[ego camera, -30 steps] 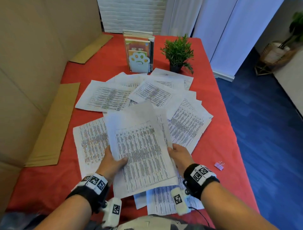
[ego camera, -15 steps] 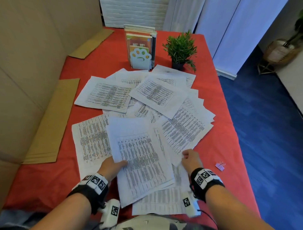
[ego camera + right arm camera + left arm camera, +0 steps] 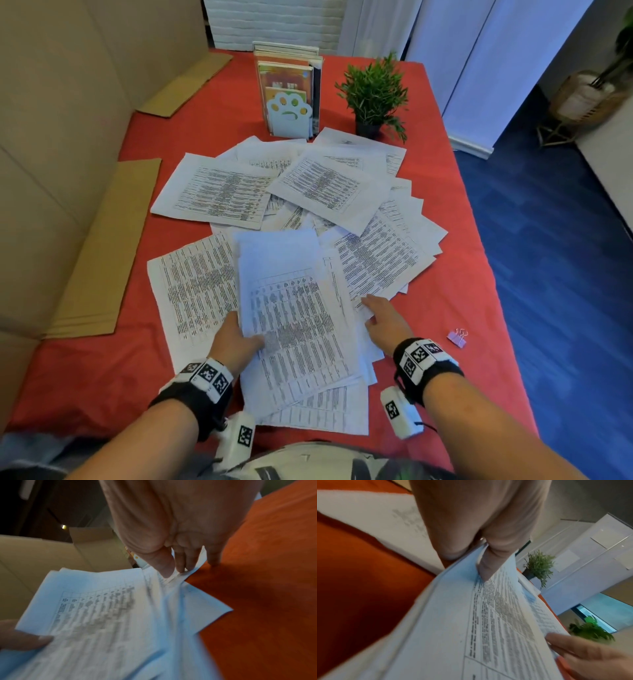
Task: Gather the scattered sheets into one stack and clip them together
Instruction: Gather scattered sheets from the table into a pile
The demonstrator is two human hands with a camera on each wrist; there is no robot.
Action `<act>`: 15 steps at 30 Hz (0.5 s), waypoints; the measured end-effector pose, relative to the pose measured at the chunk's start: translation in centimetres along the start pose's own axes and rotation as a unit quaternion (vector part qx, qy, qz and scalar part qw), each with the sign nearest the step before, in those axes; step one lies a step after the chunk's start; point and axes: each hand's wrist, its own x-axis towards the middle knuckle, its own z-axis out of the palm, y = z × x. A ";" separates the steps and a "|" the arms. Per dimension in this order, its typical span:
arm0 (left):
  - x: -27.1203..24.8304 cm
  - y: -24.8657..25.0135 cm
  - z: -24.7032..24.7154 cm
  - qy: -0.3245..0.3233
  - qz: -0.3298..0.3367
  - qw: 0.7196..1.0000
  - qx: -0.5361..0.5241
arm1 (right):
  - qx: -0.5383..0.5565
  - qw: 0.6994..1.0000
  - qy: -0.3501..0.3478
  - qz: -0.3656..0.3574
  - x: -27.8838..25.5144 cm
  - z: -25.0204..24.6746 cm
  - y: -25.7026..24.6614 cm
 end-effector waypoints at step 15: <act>0.4 -5.5 -9.9 0.186 -0.052 0.980 0.046 | -0.208 0.977 0.031 -0.046 1.2 0.6 -1.3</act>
